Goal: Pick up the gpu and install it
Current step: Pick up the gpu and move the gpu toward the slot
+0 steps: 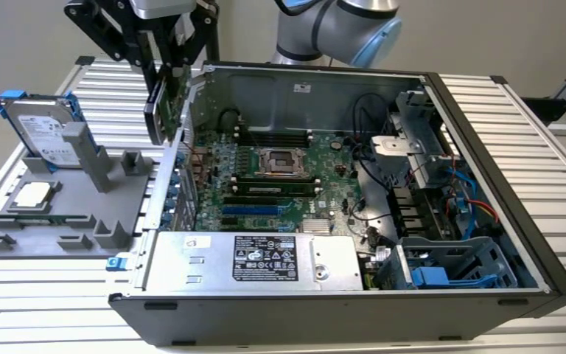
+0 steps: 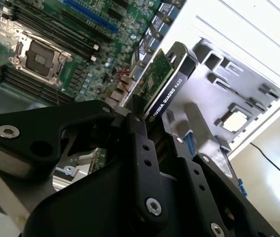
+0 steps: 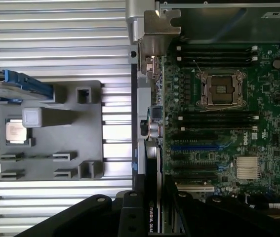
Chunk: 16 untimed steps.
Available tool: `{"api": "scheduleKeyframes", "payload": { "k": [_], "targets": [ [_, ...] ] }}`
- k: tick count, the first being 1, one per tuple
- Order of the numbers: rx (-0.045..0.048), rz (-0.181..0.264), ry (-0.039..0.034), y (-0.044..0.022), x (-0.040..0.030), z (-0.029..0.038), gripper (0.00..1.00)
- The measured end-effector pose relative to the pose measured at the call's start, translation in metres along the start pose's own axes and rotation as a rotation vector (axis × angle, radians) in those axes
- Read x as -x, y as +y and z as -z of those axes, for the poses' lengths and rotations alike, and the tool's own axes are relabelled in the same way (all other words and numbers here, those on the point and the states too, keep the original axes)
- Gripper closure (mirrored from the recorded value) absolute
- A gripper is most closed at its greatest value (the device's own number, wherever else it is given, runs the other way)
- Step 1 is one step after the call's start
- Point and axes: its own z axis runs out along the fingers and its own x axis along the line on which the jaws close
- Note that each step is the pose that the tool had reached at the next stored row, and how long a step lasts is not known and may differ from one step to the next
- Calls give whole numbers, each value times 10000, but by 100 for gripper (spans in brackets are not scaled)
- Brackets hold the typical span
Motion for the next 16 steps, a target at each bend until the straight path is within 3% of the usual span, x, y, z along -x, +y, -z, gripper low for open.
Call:
{"api": "scheduleKeyframes", "payload": {
  "k": [16],
  "targets": [
    [0,43,2,5,163,-1,100]
  ]
}}
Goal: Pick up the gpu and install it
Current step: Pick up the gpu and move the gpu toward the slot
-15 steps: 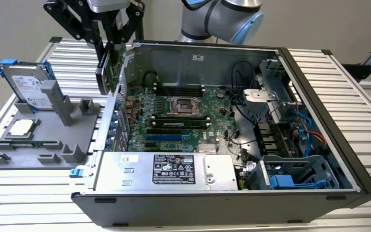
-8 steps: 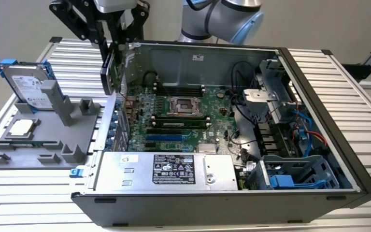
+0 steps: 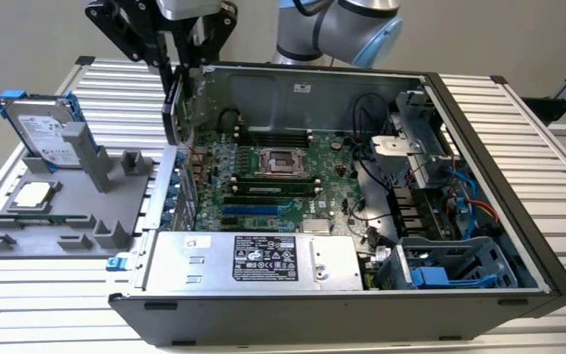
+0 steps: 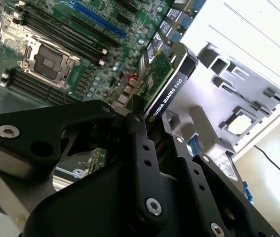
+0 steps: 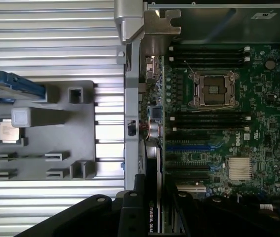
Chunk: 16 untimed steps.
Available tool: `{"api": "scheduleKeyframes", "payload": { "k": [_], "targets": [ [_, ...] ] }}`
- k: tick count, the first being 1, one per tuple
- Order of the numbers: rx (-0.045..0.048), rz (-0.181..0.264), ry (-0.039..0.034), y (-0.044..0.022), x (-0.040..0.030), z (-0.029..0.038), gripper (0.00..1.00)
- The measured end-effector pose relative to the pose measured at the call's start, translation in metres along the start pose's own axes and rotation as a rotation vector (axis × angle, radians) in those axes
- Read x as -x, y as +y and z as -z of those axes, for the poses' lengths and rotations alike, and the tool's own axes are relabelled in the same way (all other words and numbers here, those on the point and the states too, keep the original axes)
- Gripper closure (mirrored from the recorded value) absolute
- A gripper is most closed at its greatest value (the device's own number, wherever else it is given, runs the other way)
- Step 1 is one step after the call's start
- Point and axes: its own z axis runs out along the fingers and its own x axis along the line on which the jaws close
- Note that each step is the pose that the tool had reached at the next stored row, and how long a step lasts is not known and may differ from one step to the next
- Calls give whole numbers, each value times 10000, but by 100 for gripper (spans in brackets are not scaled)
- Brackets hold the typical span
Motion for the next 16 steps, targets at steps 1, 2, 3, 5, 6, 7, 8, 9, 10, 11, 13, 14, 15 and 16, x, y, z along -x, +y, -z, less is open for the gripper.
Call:
{"api": "scheduleKeyframes", "payload": {
  "k": [1,2,3,5,6,7,8,9,10,11,13,14,15,16],
  "targets": [
    [1,3,-1,0,12,-1,100],
    [0,6,0,1,23,0,100],
    [1,9,0,1,35,-1,100],
    [0,15,1,1,57,0,100],
    [0,17,1,2,69,0,100],
    [1,21,0,2,80,-1,100],
    [1,24,0,2,92,-1,100],
    [0,27,1,3,103,-1,100],
    [1,30,1,3,113,-1,100],
    [1,33,1,3,126,-1,100],
    [0,39,2,4,148,-1,100],
    [1,42,1,4,159,-1,100],
    [0,45,2,4,171,-1,100],
    [1,48,2,5,182,-1,100]
  ]
}}
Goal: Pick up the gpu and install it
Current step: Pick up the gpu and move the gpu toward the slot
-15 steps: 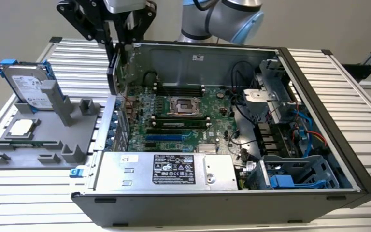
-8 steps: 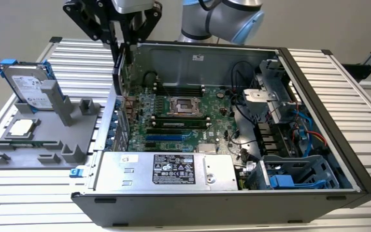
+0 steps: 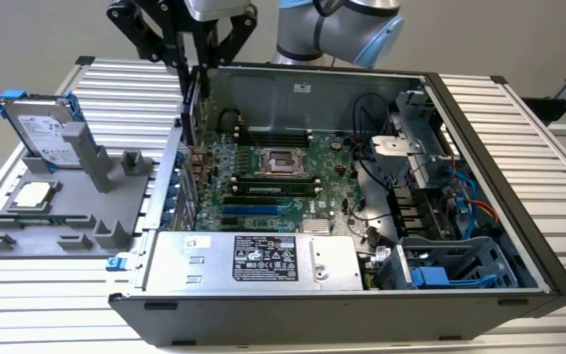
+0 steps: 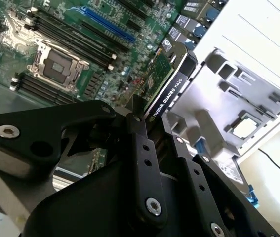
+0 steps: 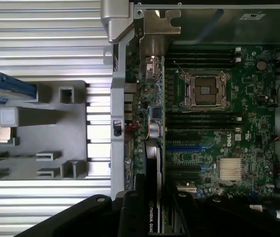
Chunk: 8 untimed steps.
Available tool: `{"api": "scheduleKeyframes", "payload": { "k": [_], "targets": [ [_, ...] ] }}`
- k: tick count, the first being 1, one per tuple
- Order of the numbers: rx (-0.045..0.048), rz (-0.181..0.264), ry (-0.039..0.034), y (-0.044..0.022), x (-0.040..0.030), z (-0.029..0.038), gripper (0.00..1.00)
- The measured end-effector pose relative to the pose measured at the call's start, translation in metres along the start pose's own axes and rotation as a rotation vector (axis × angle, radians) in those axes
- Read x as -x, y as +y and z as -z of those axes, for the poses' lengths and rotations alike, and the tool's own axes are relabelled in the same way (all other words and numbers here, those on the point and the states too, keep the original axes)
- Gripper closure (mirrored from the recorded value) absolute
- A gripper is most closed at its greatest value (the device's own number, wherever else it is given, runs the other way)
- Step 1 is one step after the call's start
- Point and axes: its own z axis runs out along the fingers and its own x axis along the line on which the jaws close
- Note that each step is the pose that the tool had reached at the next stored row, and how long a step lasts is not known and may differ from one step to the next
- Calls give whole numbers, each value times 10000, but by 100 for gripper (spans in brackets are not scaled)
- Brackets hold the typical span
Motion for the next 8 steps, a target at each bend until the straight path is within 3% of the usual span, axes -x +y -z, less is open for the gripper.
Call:
{"api": "scheduleKeyframes", "payload": {
  "k": [8],
  "targets": [
    [-1,25,2,2,90,0,100]
  ]
}}
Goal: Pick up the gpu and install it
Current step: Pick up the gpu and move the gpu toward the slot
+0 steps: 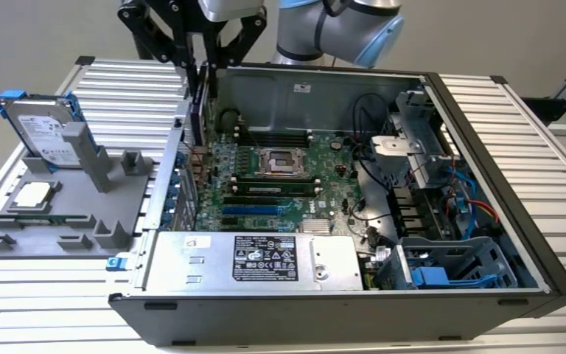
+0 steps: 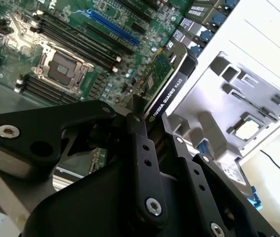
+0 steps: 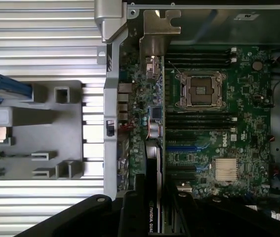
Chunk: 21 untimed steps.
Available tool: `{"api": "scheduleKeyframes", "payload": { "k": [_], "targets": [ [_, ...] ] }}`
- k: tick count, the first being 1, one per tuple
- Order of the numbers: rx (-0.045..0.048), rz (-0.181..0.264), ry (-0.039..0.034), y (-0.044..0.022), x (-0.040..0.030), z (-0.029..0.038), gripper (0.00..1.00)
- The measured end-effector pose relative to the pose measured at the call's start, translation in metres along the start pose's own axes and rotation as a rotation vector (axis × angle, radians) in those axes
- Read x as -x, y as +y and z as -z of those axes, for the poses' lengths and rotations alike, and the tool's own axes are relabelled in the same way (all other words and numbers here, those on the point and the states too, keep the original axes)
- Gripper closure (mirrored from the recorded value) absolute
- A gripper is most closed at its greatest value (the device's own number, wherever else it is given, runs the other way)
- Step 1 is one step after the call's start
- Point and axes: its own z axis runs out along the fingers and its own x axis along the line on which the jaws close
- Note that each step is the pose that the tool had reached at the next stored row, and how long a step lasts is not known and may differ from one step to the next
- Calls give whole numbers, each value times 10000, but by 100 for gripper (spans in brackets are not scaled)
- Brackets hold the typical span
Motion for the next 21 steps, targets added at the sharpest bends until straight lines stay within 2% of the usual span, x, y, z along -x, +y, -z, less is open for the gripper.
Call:
{"api": "scheduleKeyframes", "payload": {
  "k": [21],
  "targets": [
    [0,60,3,4,227,-1,100]
  ]
}}
